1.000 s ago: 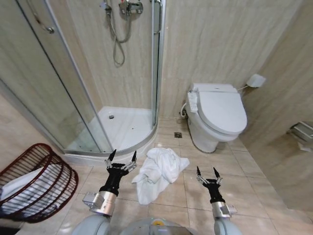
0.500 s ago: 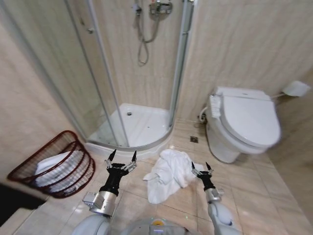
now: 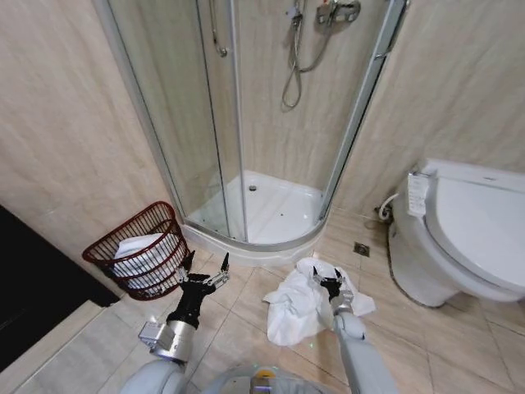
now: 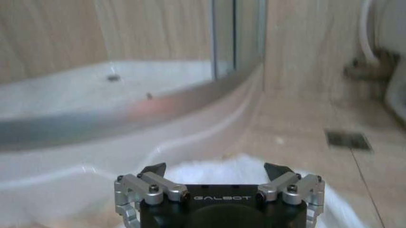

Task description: Discard the used towel into the hamper.

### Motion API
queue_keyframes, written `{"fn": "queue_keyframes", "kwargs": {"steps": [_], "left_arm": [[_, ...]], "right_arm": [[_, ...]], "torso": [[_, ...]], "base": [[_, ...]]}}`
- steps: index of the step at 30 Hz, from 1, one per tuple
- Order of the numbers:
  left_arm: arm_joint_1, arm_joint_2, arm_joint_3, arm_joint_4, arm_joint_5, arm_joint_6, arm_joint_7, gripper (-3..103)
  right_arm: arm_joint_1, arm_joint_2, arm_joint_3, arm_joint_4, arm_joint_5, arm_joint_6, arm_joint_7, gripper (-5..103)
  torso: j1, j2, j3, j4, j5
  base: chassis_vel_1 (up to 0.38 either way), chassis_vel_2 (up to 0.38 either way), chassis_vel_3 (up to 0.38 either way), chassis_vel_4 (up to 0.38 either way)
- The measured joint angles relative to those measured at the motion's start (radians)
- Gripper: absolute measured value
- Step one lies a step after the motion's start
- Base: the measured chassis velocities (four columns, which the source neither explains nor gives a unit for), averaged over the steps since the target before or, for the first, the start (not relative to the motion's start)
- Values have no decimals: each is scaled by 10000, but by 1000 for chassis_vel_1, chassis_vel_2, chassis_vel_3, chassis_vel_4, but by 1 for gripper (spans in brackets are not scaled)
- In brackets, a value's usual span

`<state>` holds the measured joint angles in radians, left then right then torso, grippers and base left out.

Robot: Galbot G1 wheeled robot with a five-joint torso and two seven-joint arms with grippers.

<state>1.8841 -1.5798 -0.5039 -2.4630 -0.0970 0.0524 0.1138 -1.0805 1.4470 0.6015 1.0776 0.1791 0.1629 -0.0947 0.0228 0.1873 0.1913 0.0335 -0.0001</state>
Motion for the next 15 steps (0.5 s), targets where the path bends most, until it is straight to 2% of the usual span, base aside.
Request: {"fn": "queue_keyframes", "kwargs": {"steps": [8,13,15], "left_arm": [[0,0,1,0,0,0,0,100],[-1,0,1,0,0,0,0,100],[0,0,1,0,0,0,0,100]], "right_arm": [[450,-63,130,-2061,-232,126,95,100],[639,-190,261,-2826,-75,330,-371,101],[628,-190,268,-2853,-14,375,-453,98]], "torso": [[0,3,1,5,1],[0,6,1,6,-2],[0,7,2,4,0]], "base": [[0,0,0,0],[0,0,0,0],[0,0,0,0]]}}
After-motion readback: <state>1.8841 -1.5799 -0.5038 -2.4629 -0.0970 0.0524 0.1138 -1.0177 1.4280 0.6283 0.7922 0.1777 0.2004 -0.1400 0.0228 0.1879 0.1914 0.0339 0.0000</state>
